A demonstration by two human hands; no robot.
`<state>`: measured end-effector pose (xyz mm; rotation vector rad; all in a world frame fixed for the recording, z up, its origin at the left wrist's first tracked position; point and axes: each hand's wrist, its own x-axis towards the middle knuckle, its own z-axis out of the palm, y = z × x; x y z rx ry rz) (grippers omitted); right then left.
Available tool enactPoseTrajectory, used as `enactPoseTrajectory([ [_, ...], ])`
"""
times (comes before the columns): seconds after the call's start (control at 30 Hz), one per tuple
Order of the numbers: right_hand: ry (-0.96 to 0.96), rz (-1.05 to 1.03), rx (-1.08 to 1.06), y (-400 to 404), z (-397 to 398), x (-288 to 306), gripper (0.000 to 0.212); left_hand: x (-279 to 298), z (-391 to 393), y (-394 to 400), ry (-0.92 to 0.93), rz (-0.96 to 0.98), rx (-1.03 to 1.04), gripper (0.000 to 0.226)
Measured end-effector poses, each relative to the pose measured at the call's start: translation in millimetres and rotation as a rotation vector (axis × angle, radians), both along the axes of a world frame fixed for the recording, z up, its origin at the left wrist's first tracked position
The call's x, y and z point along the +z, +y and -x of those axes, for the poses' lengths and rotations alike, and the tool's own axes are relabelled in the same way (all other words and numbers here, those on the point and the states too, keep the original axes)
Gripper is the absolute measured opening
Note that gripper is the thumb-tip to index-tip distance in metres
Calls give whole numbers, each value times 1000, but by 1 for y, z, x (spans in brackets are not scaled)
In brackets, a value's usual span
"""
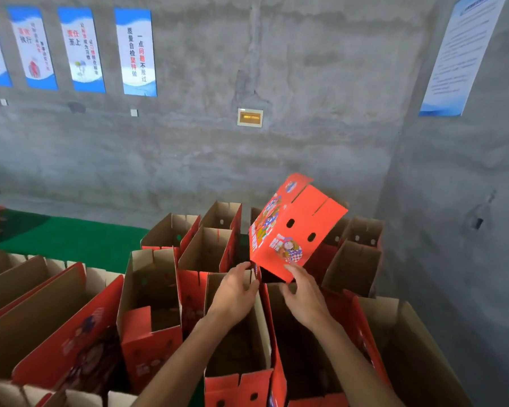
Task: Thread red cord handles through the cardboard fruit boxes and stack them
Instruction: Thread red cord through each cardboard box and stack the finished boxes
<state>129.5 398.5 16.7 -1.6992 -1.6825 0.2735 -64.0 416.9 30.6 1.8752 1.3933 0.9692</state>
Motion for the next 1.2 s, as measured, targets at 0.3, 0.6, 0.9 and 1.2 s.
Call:
enactPoseTrajectory([
  [0.3, 193, -56, 86, -89, 59, -29, 42, -19, 54, -91, 40, -59, -1, 51],
  [0.6, 323, 11, 205, -175, 134, -91, 38, -68, 107, -195, 510, -146, 243, 51],
  [0.9, 370, 122, 190, -219, 156, -135, 37, -79, 132, -232, 726, 23, 465, 62],
  [1.2, 369, 390, 122, -264, 107, -194, 35, -68, 105, -239, 737, 68, 342, 13],
])
